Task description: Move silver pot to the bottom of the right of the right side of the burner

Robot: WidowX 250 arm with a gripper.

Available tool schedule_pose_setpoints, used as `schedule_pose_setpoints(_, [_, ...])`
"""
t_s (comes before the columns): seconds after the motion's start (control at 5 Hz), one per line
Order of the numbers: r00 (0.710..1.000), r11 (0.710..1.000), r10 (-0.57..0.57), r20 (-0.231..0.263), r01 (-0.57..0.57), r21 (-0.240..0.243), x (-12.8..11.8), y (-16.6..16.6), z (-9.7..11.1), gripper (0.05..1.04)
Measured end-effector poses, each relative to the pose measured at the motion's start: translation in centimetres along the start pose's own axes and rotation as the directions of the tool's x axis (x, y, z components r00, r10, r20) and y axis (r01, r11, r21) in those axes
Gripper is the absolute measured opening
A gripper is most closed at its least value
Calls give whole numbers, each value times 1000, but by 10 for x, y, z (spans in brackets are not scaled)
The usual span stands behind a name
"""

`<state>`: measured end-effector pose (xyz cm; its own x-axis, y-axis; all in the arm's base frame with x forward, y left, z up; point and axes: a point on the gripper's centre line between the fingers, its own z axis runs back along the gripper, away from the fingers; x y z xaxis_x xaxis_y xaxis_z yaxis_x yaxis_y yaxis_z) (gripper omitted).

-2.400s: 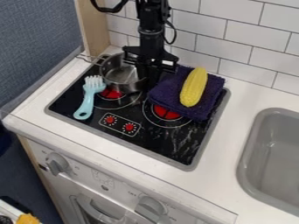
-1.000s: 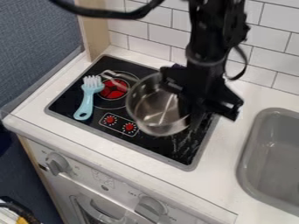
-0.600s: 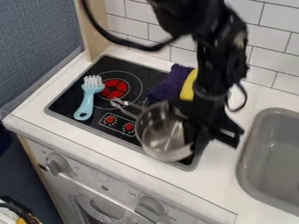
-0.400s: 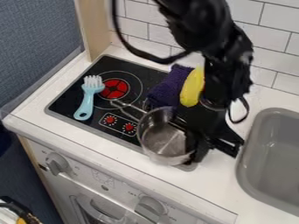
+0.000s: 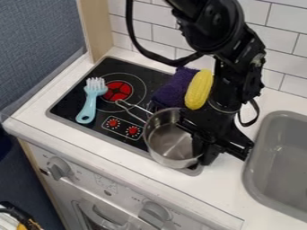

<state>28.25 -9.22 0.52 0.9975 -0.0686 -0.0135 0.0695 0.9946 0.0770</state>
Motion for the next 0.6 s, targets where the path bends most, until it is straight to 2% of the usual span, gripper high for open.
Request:
schedule_pose_setpoints(0.2, [1000,1000,-9,15,9,-8,-5,1,6,579])
schedule_pose_setpoints(0.4, [991,1000,4,134,-3,-5,-1,10,52,866])
schedule_pose_setpoints(0.6, [990,998,70,122,-70,-2,-4,23,70,1007])
